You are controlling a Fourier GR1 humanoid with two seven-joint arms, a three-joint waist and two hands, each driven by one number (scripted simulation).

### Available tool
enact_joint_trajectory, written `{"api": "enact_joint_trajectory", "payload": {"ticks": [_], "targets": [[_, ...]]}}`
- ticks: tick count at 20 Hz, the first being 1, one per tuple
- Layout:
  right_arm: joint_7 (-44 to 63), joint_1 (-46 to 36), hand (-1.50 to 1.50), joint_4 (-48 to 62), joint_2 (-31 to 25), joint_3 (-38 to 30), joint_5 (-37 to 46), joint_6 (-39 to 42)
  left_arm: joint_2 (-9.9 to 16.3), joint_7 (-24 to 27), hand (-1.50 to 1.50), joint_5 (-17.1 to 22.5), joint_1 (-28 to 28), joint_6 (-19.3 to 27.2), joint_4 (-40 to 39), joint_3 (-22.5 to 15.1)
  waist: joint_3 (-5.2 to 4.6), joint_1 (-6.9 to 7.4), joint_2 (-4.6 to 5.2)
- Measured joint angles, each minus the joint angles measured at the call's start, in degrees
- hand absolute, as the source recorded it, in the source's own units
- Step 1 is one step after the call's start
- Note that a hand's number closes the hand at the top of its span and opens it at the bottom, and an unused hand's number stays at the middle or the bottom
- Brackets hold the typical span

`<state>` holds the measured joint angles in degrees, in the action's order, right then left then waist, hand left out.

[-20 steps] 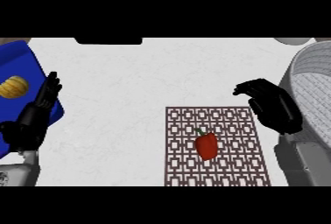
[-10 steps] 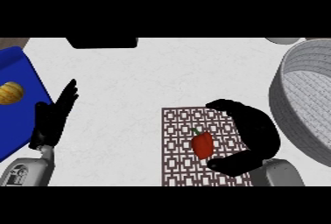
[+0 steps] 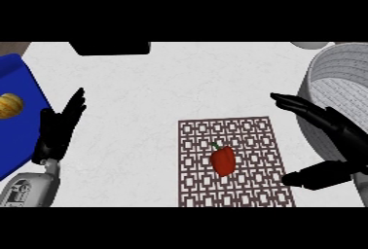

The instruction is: Pick the bell pepper from the placemat and place it in the basket

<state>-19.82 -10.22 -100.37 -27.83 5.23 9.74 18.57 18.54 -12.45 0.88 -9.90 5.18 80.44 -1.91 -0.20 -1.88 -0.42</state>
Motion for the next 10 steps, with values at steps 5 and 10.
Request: {"api": "enact_joint_trajectory", "payload": {"ticks": [5, 10], "targets": [[4.63, 1.11, -1.5, -4.69, -10.47, 0.5, -0.11, 11.3, -0.66, -0.84, 0.0, -0.56, -1.44, 0.25, -0.45, -0.37, 0.06, 0.45, 0.11], [9.83, 2.04, -1.5, -9.15, -13.45, -0.74, -3.72, 19.32, -1.34, -0.04, 0.0, -1.09, -1.52, -0.54, -1.24, -0.17, 0.13, 1.23, 0.27]]}}
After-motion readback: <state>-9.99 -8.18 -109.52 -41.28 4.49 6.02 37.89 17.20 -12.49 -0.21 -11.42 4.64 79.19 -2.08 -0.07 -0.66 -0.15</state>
